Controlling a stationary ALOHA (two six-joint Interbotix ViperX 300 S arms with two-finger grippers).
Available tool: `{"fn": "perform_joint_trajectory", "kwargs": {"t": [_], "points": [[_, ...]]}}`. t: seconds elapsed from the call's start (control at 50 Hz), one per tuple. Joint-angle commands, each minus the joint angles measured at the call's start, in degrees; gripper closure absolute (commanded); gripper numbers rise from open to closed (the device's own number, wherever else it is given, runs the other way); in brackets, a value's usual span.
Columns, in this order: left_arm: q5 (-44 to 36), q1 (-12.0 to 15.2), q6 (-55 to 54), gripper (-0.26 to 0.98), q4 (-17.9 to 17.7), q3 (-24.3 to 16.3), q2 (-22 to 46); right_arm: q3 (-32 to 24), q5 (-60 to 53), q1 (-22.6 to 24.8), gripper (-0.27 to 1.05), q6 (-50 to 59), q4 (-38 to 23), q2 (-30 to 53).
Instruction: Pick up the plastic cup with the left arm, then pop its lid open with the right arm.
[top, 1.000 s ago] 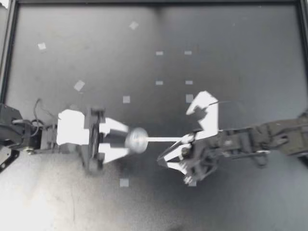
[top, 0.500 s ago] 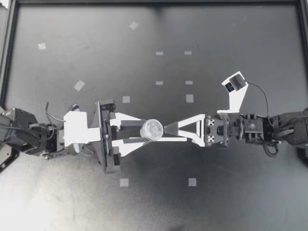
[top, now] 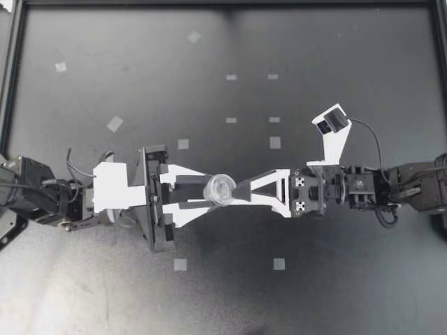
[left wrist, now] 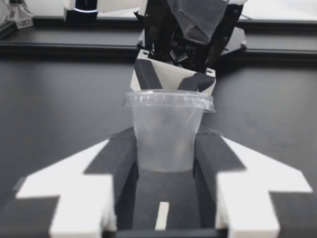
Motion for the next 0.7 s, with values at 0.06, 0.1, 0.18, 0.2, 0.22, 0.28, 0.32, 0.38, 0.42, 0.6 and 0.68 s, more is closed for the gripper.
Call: {"fn": "perform_joint_trajectory", "kwargs": {"t": [0.06,0.1,0.18,0.2,0.22,0.28,0.32,0.38,0.42,0.6,0.68], "points": [[-0.18,0.09,-0.18,0.57,0.09,-0.26,-1.49,-0.88,-0.53,-0.35,0.09,-1.67,-0.53,-3.52],[-0.18,0.09,-0.35,0.57,0.09,-0.09,-1.49,-0.79,-0.44,-0.35,0.09,-2.02,-0.53,-4.13],[-0.18,-0.09,-0.62,0.57,0.09,0.09,-1.41,-1.05,-0.44,-0.35,0.09,-2.29,-0.53,-5.1],[-0.18,-0.18,-0.62,0.57,0.09,0.09,-1.41,-1.05,-0.44,-0.35,0.09,-2.37,-0.53,-5.19],[-0.18,-0.26,-0.62,0.57,0.09,0.09,-1.41,-1.05,-0.44,-0.35,0.09,-2.46,-0.53,-5.27],[-0.18,-0.44,-0.79,0.57,0.09,0.18,-1.41,-1.14,-0.53,-0.44,0.09,-2.46,-0.26,-5.19],[-0.18,-0.53,-1.05,0.57,0.09,0.35,-1.32,-1.49,-0.62,-0.62,0.09,-2.37,-0.26,-4.92],[-0.18,-0.7,-1.23,0.57,0.09,0.53,-1.32,-1.67,-0.97,-0.88,0.09,-2.46,-0.35,-5.19],[-0.18,-0.88,-1.32,0.57,0.09,0.62,-1.32,-1.67,-1.58,-1.41,0.09,-2.55,-0.44,-5.54],[-0.18,-1.14,-1.41,0.57,0.09,0.88,-1.23,-1.14,-2.99,-3.78,0.09,-3.69,-1.41,-8.53],[-0.18,-1.14,-1.41,0.57,0.09,0.97,-1.32,-1.14,-2.9,-4.48,0.09,-5.54,-2.2,-10.11]]}}
